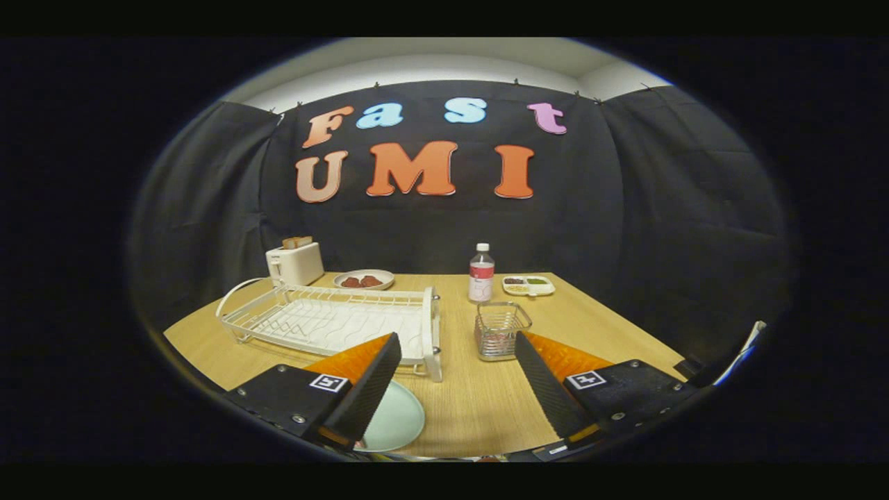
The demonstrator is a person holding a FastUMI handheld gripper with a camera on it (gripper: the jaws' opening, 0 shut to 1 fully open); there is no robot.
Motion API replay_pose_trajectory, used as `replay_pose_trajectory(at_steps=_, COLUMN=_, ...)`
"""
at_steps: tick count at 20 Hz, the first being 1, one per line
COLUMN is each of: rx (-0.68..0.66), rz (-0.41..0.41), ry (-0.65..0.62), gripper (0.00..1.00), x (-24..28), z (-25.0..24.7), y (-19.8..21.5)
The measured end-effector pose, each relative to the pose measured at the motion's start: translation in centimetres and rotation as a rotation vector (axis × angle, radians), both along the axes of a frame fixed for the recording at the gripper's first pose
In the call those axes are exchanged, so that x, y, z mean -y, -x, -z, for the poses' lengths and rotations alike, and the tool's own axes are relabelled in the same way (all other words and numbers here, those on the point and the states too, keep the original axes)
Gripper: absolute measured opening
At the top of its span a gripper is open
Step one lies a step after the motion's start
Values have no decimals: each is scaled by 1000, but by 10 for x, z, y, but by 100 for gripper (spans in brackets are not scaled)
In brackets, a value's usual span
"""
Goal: Take the plate from the dish rack, then take the spoon from the basket and place it into the plate.
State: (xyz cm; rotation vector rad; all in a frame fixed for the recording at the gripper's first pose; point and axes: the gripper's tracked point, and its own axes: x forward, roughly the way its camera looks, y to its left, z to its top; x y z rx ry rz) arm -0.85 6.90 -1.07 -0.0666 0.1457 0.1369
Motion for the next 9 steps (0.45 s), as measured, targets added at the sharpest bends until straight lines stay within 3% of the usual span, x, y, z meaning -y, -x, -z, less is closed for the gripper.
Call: replay_pose_trajectory(at_steps=9, rx=7, rz=34, ry=-32, gripper=98, x=14, z=-3, y=-3)
